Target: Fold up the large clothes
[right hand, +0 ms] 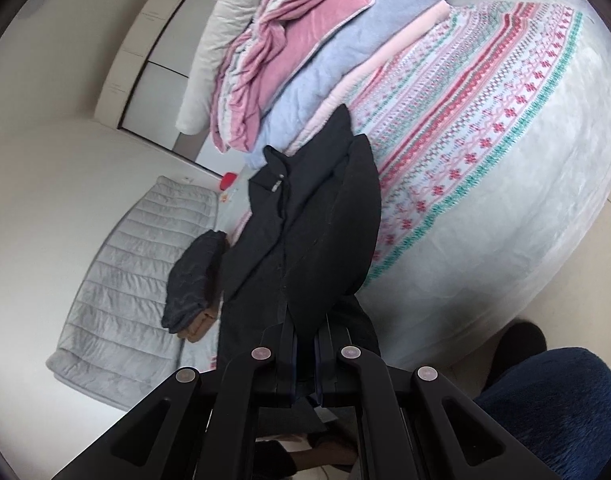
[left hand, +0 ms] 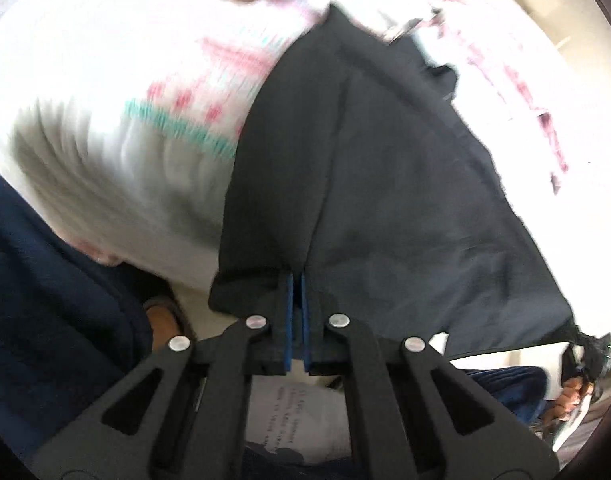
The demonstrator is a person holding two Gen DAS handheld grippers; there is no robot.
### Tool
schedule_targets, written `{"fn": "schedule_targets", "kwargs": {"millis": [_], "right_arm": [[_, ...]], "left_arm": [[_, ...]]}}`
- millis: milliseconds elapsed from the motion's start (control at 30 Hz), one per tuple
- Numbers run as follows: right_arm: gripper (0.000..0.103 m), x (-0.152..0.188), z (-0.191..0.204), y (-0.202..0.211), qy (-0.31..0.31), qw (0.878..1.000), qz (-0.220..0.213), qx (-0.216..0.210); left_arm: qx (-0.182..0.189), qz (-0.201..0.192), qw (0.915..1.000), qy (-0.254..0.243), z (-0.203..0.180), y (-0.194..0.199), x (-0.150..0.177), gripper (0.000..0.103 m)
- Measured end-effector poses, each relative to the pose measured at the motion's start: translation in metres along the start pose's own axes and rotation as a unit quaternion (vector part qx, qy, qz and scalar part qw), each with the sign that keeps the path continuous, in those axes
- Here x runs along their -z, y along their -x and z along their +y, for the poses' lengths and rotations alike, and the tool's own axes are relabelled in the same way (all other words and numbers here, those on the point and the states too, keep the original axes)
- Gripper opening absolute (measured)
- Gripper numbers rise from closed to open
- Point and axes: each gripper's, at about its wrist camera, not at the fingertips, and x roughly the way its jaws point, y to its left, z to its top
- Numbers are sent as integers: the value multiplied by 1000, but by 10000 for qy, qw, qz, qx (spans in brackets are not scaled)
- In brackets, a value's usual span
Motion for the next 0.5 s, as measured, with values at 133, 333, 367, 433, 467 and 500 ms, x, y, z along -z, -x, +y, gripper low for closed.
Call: {"fn": "schedule_targets", "kwargs": {"millis": [133,333,367,433,467,500], "right_arm": [[5,-1,17,9,75,9996,-149,-223],[5,-1,21,34,-11,9987,-367,-365],[5,-1,24,38,17,9984,-410,-390],[5,-1,34,48,110,9976,-491,-480],[5,-2,37,50,139,9974,-513,-493],[5,-3,40,52,174,9972,-543,-494]], "left_arm": [[293,-355,9989,-6,-9,30,-12,4],[721,-326,9959,444,8,47,-10,3],[826,-414,9946,478,8,56,-11,3],[965,-638,9924,417,3,74,-13,3],[982,-733,9920,310,-2,82,-13,3],[952,-798,9920,233,-6,85,-14,3]]}}
